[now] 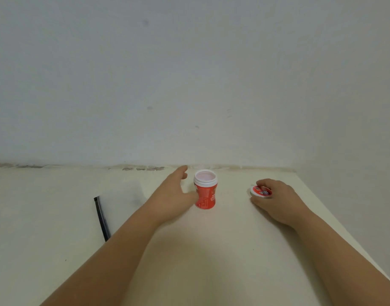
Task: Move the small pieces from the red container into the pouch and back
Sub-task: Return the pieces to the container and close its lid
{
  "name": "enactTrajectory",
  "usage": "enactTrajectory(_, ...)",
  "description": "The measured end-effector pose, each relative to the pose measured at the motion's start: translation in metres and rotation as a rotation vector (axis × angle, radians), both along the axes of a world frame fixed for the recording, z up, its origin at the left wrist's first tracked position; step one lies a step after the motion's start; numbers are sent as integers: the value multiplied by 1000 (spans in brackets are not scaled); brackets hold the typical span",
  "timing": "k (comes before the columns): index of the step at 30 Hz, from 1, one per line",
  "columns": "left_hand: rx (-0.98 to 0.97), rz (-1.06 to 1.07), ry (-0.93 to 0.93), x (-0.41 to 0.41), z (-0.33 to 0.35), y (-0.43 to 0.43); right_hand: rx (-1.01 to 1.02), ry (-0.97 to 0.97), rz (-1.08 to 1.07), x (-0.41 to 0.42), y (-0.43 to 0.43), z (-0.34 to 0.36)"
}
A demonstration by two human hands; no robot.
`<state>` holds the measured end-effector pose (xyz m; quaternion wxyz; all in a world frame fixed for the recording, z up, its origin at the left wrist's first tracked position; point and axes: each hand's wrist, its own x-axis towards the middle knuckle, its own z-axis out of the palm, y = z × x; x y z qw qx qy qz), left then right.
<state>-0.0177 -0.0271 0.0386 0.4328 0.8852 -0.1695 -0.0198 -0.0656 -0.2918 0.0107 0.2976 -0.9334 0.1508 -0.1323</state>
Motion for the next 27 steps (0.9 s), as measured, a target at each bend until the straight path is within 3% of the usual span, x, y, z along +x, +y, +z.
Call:
enactTrajectory(3,2,-54,44,-3,-2,-16,87,-86,33,-1,4,2)
enactTrajectory(7,-198,-4,32,0,-12,-25,437,-336,98,-3,26,19)
enactTrajectory(10,-266,14,25,0,-19,-26,570,-425,223,0,56,32)
enactTrajectory(20,-351,-98,-37,-2,-29,-29,481,-321,326,19,100,29)
enactTrajectory(27,-373,-94,-13,1,-31,-30,673,-275,363,17,93,24)
